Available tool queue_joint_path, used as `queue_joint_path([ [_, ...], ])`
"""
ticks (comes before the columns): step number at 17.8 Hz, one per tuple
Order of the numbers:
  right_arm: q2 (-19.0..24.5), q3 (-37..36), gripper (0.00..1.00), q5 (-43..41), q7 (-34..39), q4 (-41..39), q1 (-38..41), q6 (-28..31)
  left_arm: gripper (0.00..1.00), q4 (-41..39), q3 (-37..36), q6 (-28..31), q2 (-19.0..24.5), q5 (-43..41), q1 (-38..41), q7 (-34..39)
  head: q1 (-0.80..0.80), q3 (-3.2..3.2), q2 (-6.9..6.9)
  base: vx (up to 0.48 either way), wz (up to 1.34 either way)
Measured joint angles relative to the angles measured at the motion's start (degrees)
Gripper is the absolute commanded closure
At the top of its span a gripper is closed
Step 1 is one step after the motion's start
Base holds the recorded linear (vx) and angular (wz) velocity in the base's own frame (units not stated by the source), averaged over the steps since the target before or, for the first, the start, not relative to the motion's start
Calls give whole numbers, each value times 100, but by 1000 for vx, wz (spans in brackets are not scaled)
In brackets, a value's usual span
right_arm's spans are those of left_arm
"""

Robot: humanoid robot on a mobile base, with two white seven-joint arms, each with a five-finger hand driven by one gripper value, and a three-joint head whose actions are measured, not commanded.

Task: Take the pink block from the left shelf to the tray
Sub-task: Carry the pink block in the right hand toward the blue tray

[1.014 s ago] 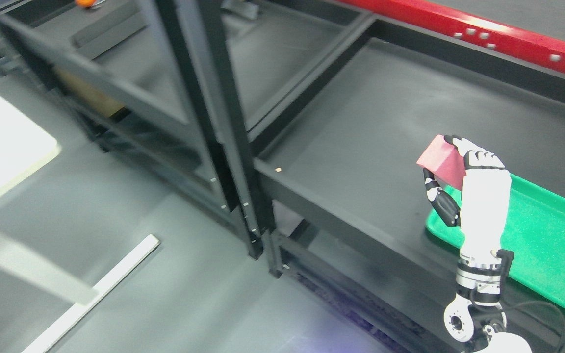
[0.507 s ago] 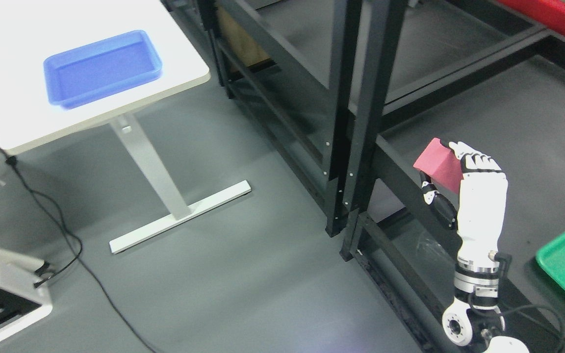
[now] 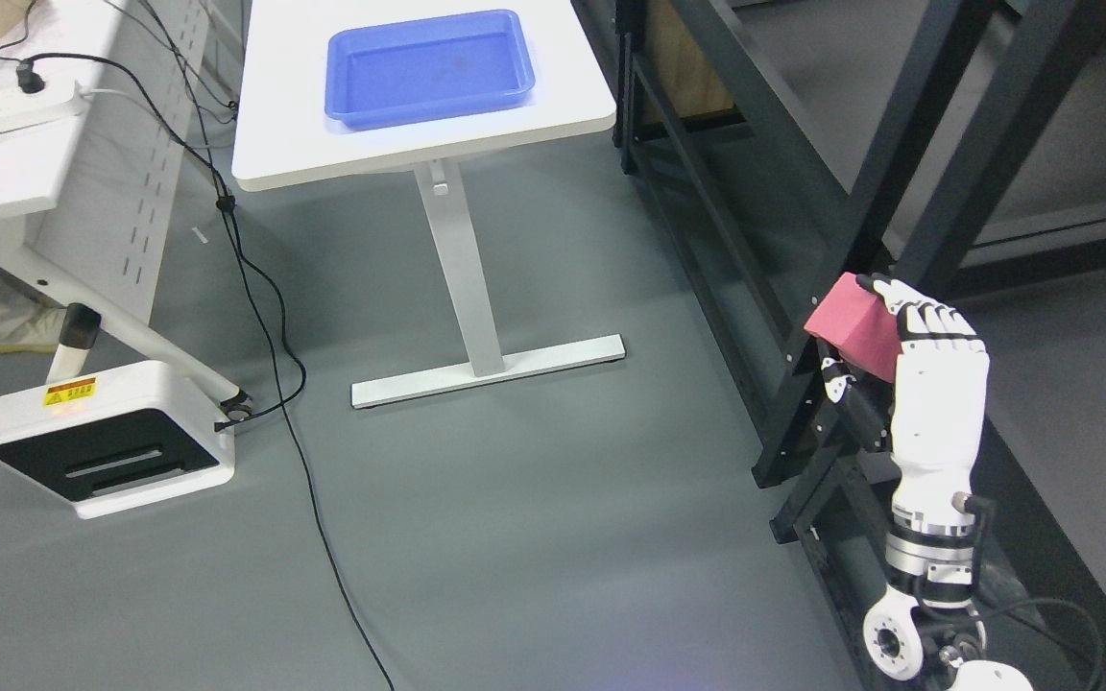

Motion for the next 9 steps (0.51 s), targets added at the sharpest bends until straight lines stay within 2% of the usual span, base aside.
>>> queue_joint_path([
  [9, 0, 37, 98, 0, 86, -5, 5, -1, 0, 0, 0, 0, 0, 0, 0, 0, 0, 0, 0, 97, 370],
])
